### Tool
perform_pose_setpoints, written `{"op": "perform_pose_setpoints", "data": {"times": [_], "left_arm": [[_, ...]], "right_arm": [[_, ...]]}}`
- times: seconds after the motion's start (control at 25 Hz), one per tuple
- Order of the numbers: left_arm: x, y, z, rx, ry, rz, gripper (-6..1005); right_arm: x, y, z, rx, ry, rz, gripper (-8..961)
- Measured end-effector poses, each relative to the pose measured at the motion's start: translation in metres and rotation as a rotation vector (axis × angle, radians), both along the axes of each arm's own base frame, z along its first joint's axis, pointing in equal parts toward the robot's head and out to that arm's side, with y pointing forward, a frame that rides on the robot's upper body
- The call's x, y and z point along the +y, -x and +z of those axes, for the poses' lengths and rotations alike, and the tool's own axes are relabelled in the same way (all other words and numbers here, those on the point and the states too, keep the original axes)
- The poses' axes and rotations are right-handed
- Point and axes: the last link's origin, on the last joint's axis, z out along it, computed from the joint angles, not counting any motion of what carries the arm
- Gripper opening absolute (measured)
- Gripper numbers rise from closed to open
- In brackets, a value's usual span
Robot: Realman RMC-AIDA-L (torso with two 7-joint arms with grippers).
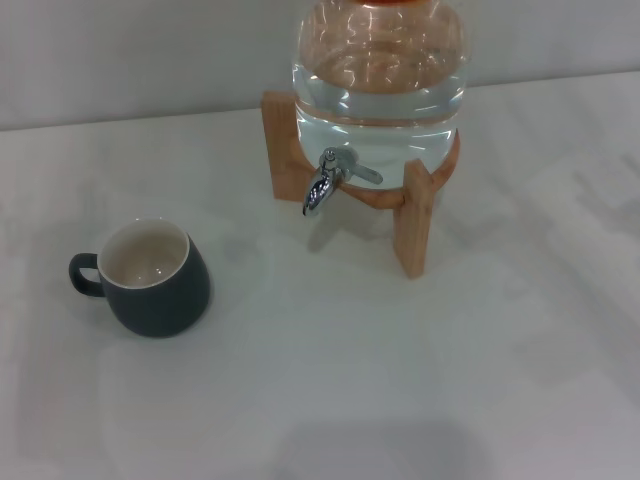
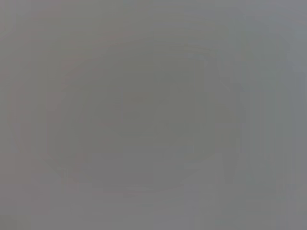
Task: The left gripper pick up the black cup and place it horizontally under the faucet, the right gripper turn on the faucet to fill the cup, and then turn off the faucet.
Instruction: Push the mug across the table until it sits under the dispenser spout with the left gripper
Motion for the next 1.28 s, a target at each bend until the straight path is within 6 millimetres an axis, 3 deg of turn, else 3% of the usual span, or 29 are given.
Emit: {"op": "perform_pose_setpoints", "data": {"times": [0.88, 1.28], "left_arm": [[-0.002, -0.001, -0.006, -0.013, 0.013, 0.003, 883], [-0.009, -0.002, -0.017, -0.001, 0.064, -0.016, 882]], "right_arm": [[0.001, 0.001, 0.000, 0.006, 0.006, 0.005, 844], [0.003, 0.002, 0.000, 0.012, 0.021, 0.010, 844]]}}
